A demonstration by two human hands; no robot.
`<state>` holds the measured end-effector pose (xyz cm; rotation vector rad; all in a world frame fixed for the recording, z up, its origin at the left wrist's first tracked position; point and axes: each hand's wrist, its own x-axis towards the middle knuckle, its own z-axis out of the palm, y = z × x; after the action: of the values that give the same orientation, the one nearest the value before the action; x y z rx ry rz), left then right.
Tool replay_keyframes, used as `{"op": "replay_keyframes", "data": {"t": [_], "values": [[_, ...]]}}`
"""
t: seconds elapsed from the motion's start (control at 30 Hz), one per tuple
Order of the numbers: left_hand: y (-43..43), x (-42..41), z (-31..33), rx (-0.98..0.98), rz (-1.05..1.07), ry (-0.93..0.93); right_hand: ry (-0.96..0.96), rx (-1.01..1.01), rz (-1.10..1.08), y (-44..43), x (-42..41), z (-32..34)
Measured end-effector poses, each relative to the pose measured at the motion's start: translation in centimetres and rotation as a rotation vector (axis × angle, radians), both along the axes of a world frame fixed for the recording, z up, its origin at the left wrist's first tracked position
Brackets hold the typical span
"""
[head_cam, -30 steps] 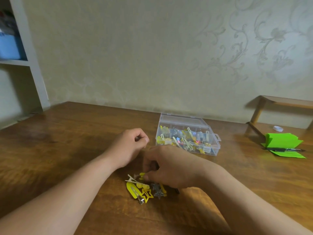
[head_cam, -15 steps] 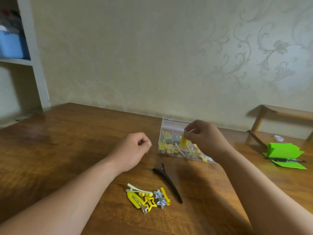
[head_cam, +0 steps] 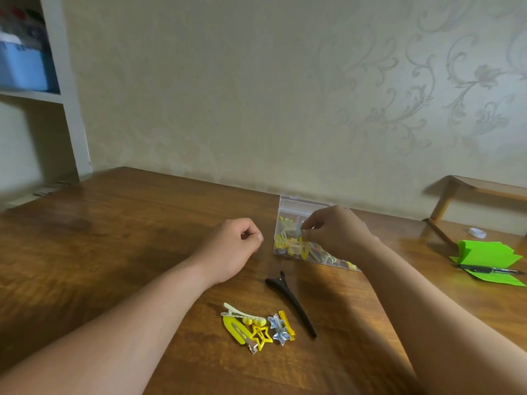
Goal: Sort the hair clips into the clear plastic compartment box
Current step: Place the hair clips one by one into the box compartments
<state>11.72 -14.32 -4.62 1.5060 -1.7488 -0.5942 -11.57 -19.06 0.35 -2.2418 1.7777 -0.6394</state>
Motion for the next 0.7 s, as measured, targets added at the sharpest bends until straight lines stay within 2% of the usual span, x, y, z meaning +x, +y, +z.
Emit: {"op": "replay_keyframes", "data": {"t": [0.33, 0.57, 0.7], "values": [[0.0, 0.1, 0.0, -0.009, -0.008, 0.002, 0.051, -0.063, -0.116, 0.1, -0.8, -0.7], [0.1, -0.1, 0.0, -0.005, -0.002, 0.007, -0.057, -0.114, -0.097, 0.2, -1.2, -0.7], [0.3, -0.1, 0.2, -0.001, 0.013, 0.004, -0.035, -0.111, -0.071, 0.5, -1.2, -0.9]]}}
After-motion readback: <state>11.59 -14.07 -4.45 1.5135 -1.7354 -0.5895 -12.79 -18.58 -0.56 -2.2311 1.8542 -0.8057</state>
